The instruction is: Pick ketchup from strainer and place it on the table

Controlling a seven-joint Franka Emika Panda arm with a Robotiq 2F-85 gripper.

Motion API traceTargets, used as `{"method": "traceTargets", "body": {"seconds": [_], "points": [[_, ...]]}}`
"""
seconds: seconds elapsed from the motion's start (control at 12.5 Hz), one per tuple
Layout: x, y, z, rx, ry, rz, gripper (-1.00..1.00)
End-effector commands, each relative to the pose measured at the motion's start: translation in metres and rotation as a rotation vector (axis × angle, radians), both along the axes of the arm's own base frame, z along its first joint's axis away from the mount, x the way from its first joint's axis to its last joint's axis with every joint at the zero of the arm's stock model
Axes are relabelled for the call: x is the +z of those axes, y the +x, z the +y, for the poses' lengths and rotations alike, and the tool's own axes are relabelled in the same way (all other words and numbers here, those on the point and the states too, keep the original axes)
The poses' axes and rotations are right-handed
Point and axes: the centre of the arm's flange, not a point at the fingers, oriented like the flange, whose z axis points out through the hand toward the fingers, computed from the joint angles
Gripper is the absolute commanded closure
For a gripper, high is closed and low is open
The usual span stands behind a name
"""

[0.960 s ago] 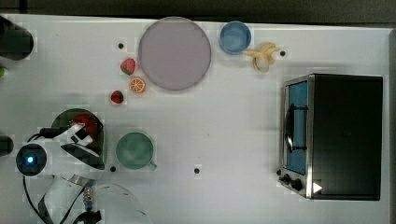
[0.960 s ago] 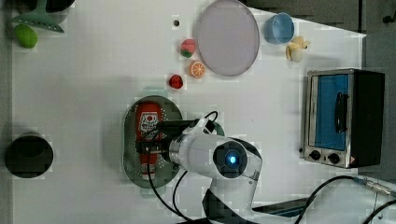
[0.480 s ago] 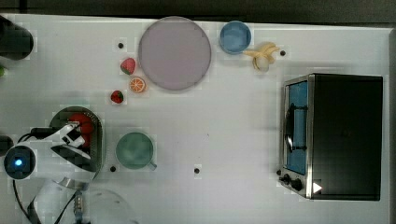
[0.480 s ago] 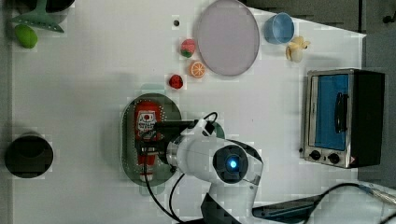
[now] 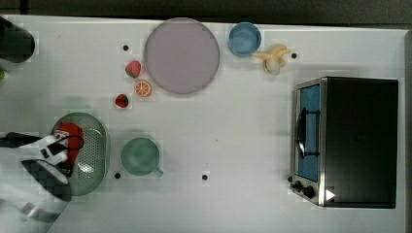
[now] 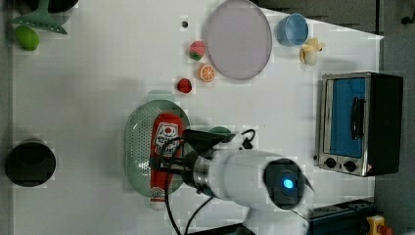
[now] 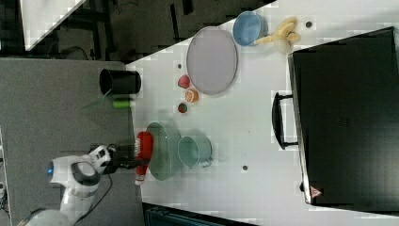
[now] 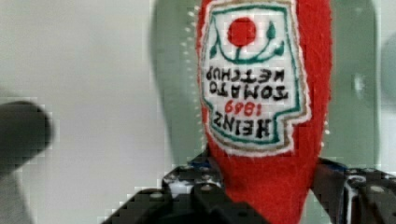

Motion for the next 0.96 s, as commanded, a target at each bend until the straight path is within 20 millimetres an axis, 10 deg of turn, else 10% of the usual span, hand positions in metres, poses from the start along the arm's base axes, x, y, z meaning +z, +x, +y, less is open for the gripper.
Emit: {"method": "traceTargets", "body": {"seconds": [0.08,0.48,0.96], "points": [[0.054,0.038,-0.027,0.075,-0.010,-0.008,-0.13],[0.125,0.082,-0.095,0.154,-0.095,0.027,-0.13],[0.171,0.152,-0.243,0.136,-0.120,-0.076,-0.13]]}}
